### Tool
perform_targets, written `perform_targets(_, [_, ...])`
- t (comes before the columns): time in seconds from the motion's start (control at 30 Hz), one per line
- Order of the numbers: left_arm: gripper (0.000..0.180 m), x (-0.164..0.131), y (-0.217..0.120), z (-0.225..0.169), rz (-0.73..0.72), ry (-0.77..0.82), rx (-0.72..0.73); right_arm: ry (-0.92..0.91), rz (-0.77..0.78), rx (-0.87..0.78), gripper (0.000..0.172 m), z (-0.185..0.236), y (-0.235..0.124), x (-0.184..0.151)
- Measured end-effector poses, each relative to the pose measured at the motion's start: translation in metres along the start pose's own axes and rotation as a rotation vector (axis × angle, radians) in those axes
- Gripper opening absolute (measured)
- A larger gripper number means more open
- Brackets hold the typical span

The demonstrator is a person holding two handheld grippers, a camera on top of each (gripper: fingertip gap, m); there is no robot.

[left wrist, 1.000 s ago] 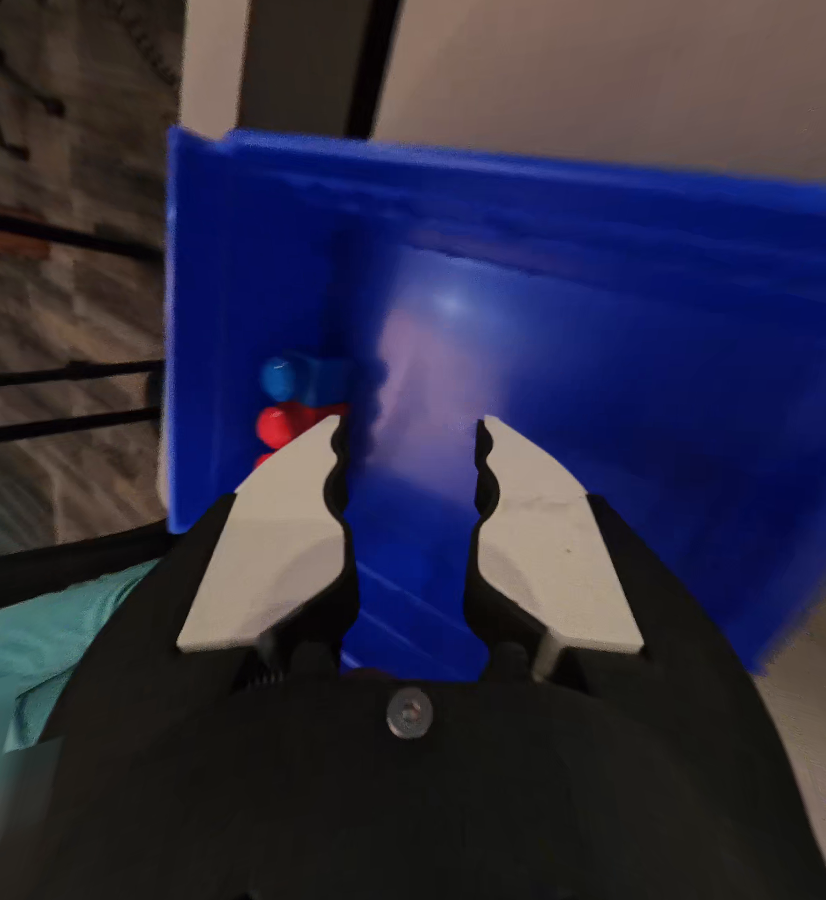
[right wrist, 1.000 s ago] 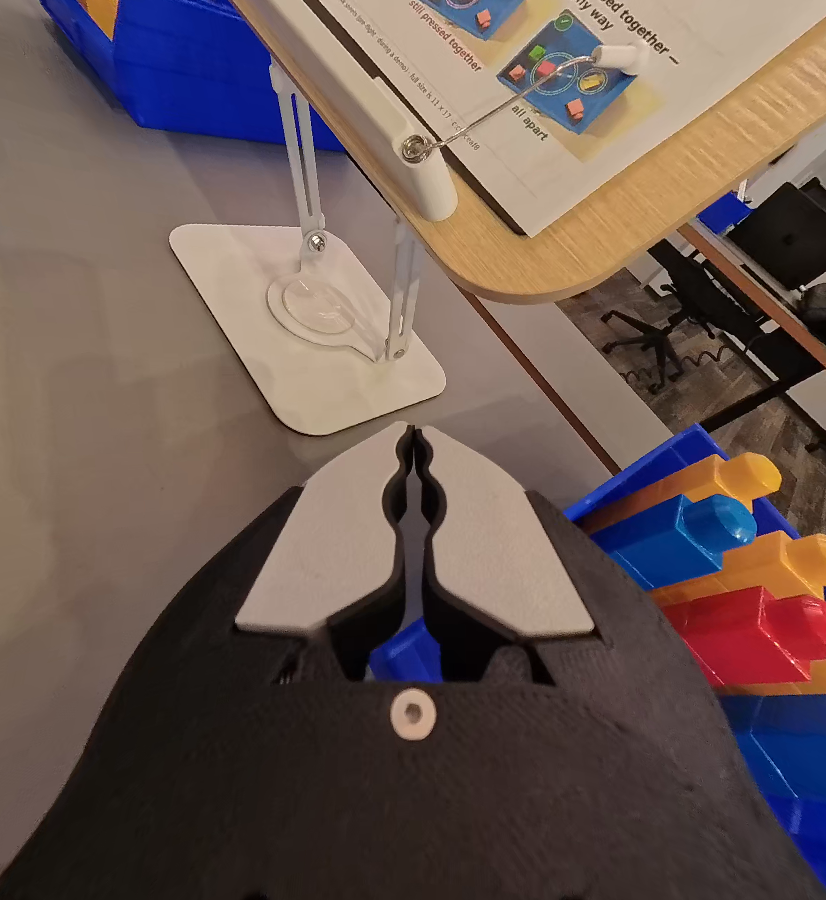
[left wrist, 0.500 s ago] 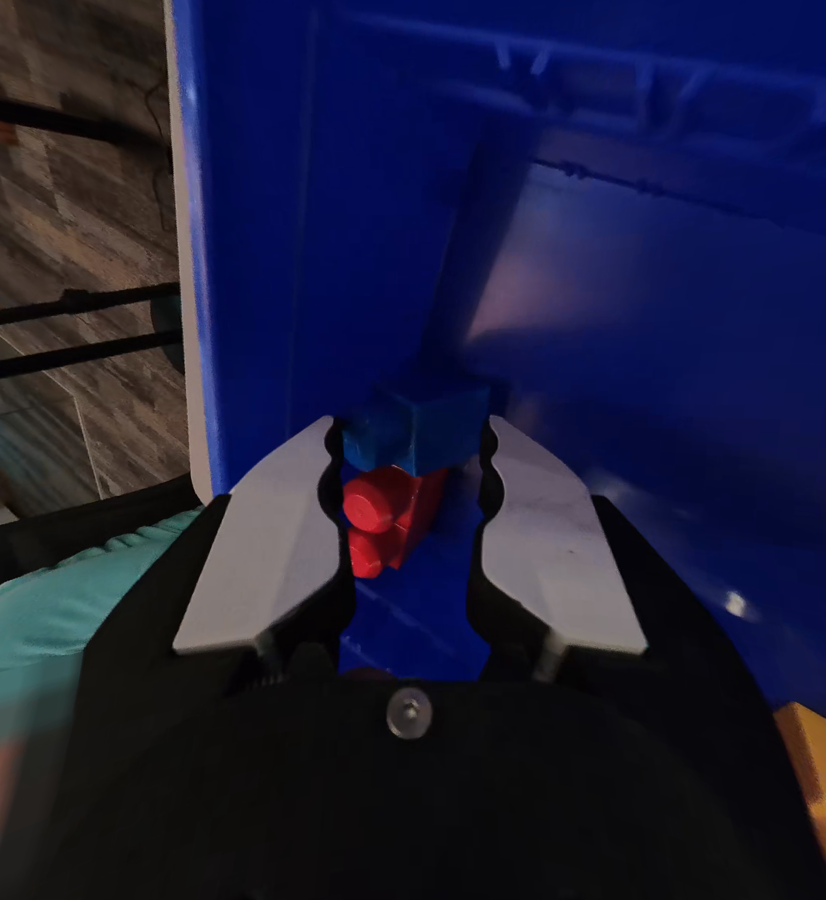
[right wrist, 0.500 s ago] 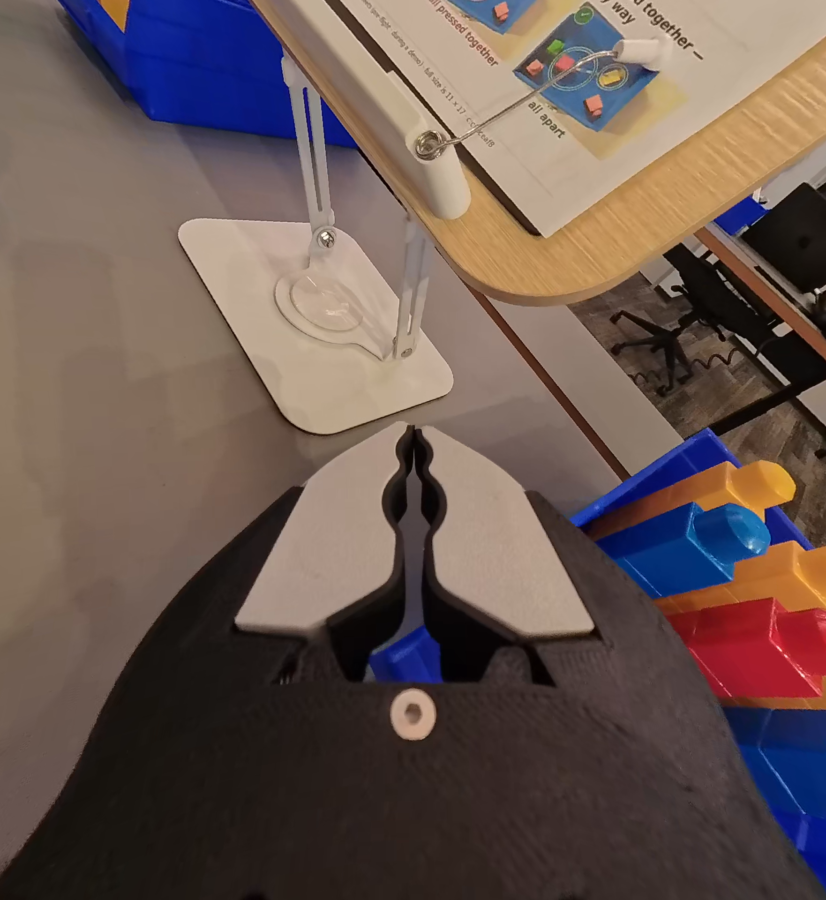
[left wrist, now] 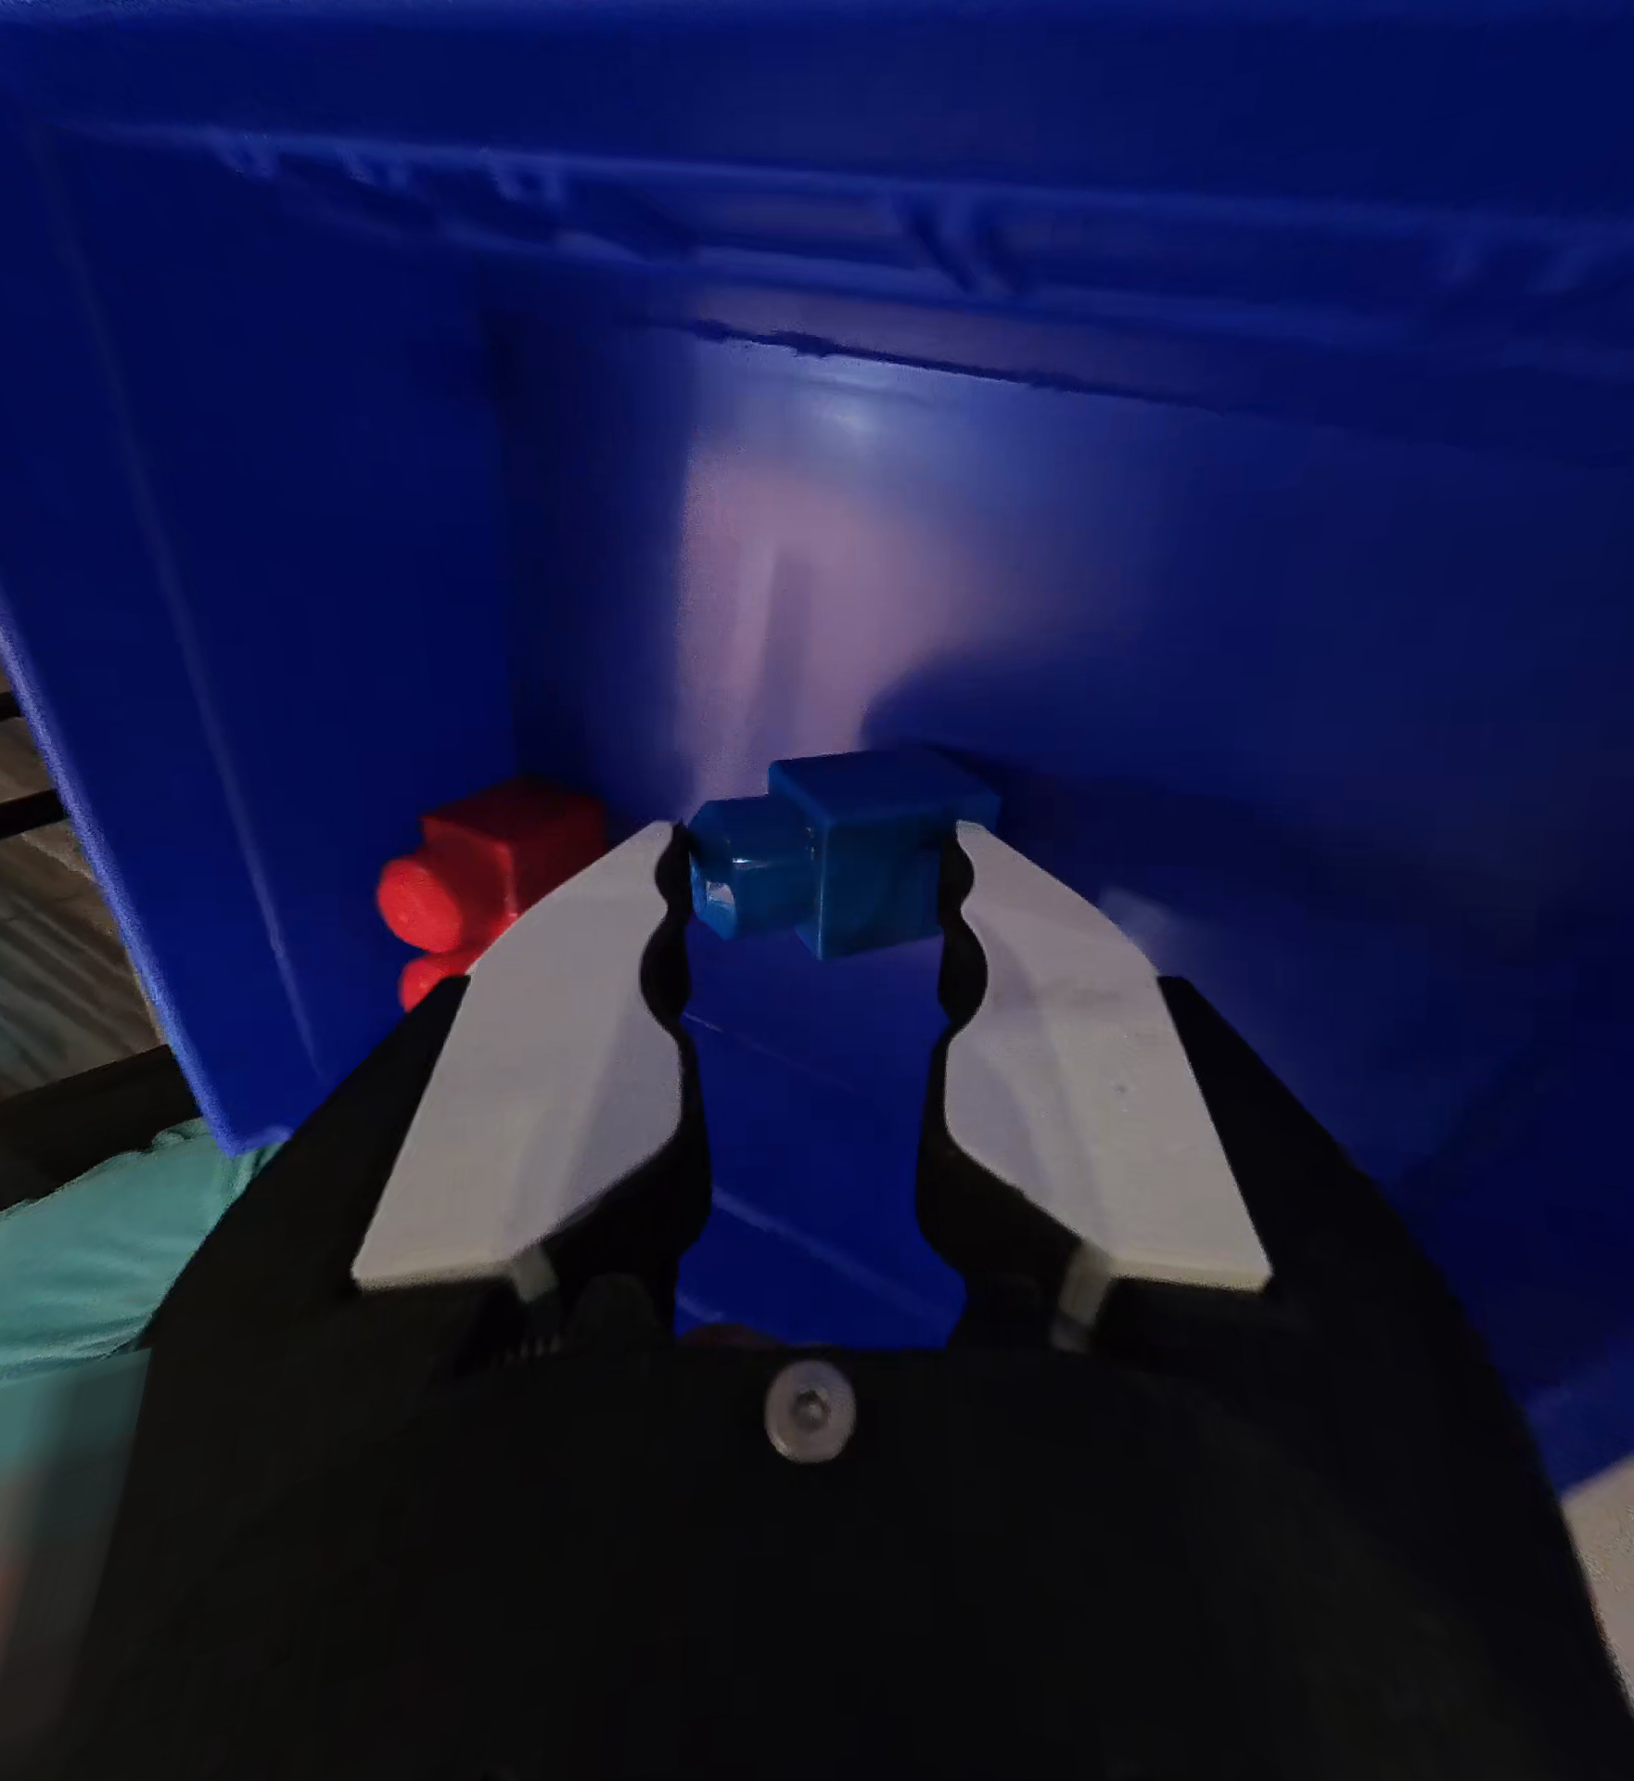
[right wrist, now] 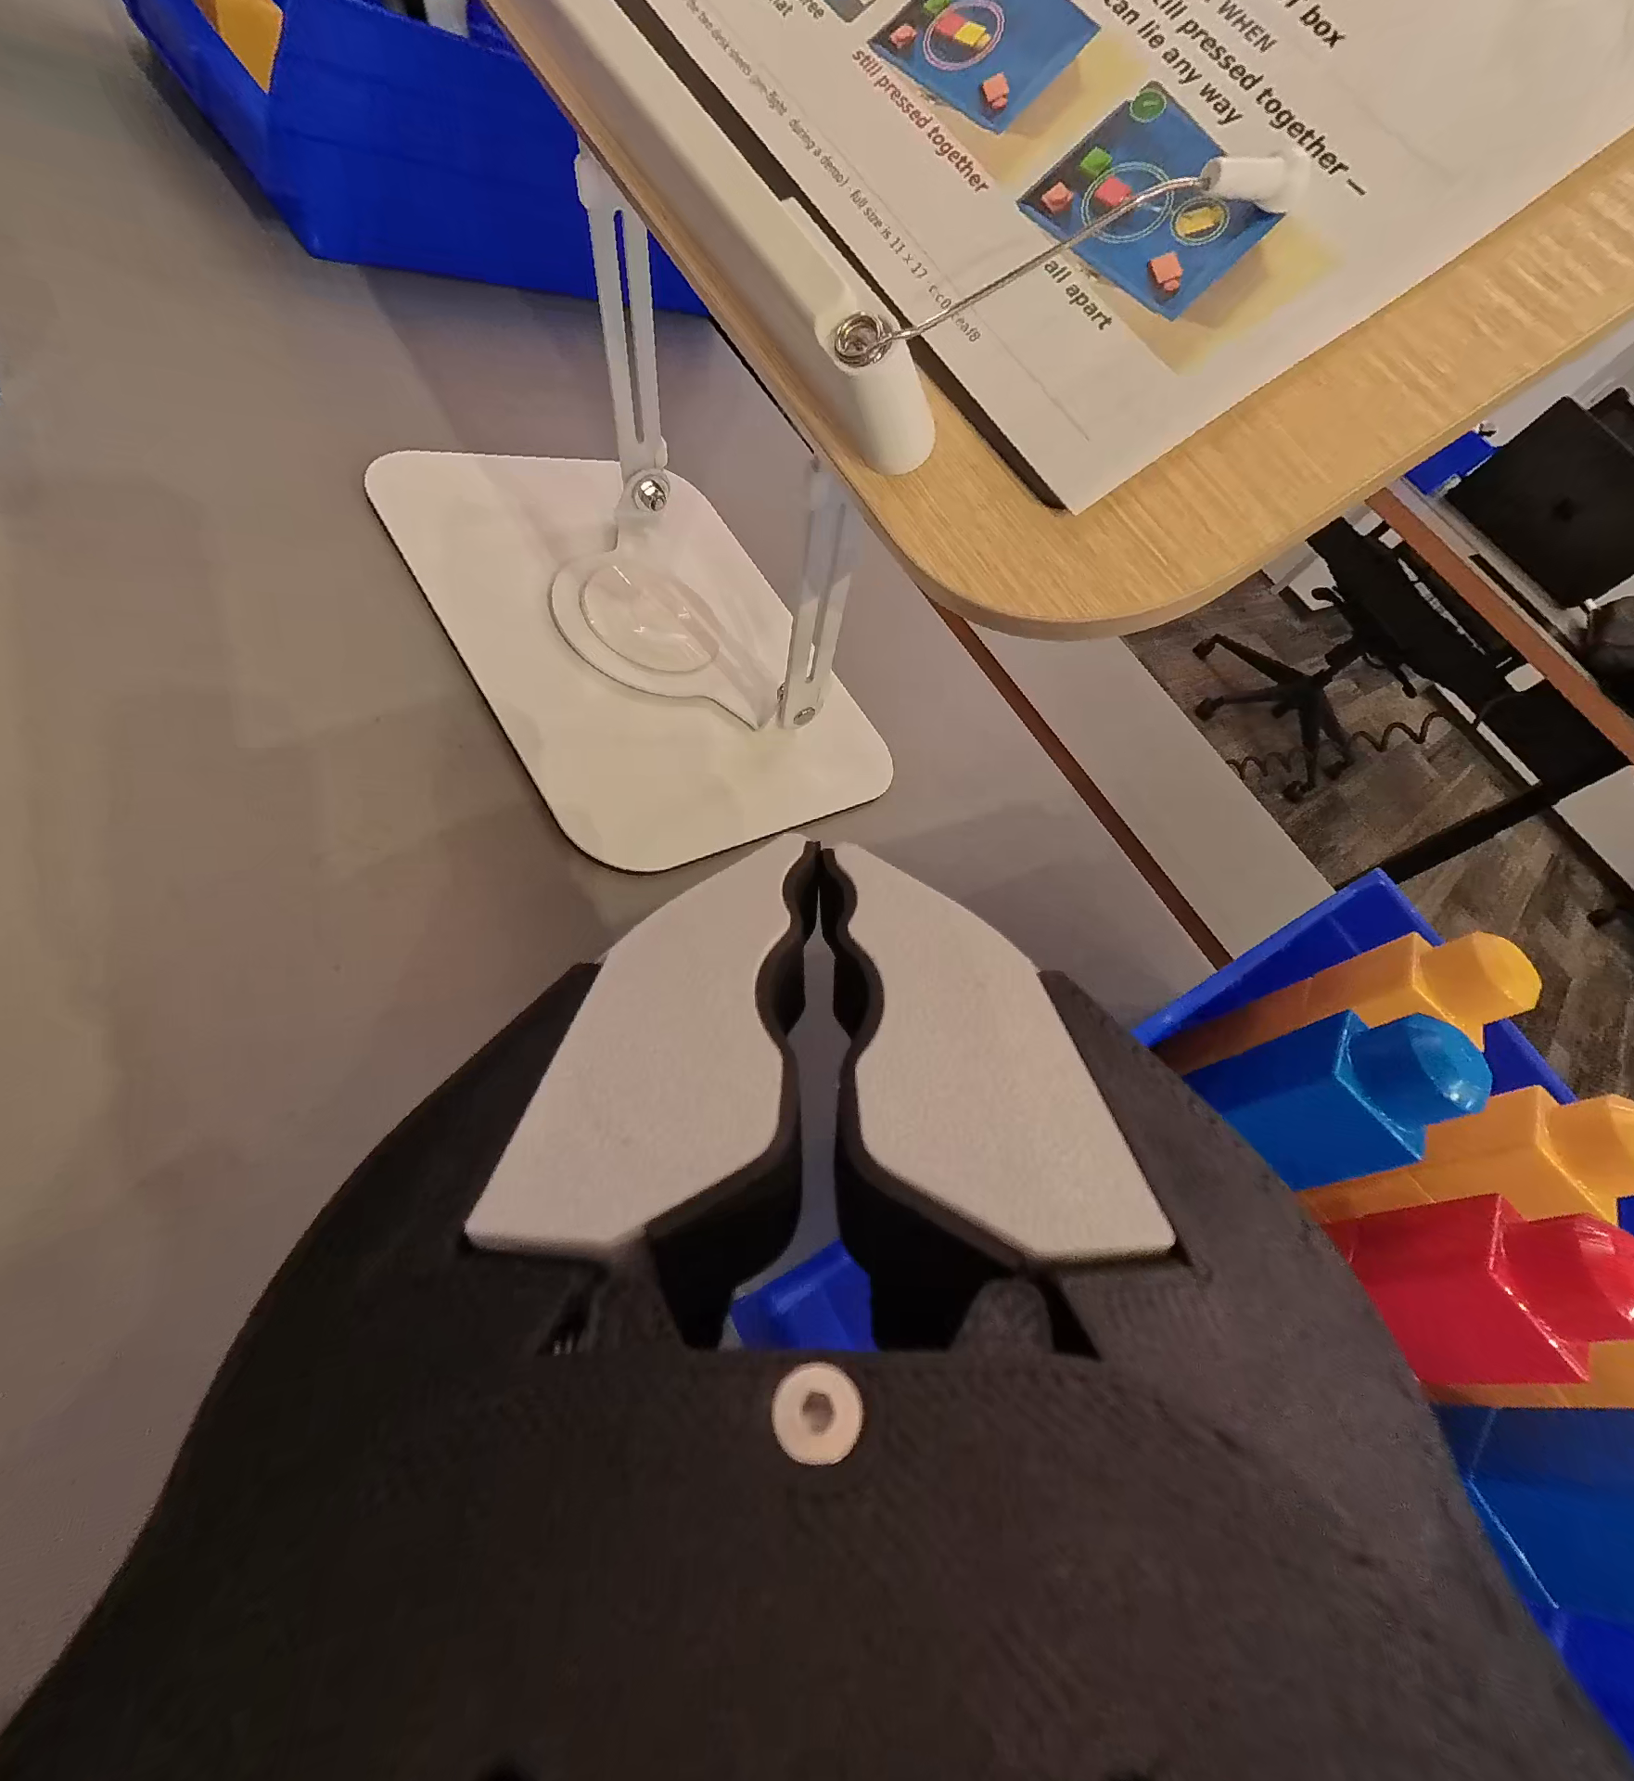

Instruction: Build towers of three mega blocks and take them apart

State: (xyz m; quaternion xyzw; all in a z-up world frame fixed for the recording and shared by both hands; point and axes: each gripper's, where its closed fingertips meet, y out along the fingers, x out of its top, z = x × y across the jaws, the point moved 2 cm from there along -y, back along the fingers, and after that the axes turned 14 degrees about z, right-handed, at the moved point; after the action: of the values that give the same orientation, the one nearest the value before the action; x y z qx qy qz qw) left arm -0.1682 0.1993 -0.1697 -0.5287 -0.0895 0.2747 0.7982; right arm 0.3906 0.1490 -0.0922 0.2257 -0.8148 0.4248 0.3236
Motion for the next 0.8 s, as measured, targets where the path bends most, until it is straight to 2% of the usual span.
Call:
perform_targets(0.23, [0.055, -0.017, -0.024, -0.027, -0.056, 0.028, -0.015, 0.0, -0.004, -0.003, 0.0, 0.0, -0.001, 0.001])
perform_targets(0.53, [0.071, -0.016, -0.004, -0.045, -0.008, 0.053, -0.172, 0.004, -0.004, -0.004, 0.0, -0.001, -0.002, 0.0])
perform_targets(0.63, [0.064, -0.013, -0.006, -0.034, -0.041, 0.016, -0.226, 0.002, -0.006, -0.002, 0.0, 0.0, -0.002, 0.0])
perform_targets(0.8, [0.061, -0.011, -0.008, -0.017, -0.111, -0.012, -0.431, -0.002, -0.003, 0.006, 0.0, 0.001, -0.001, 0.0])
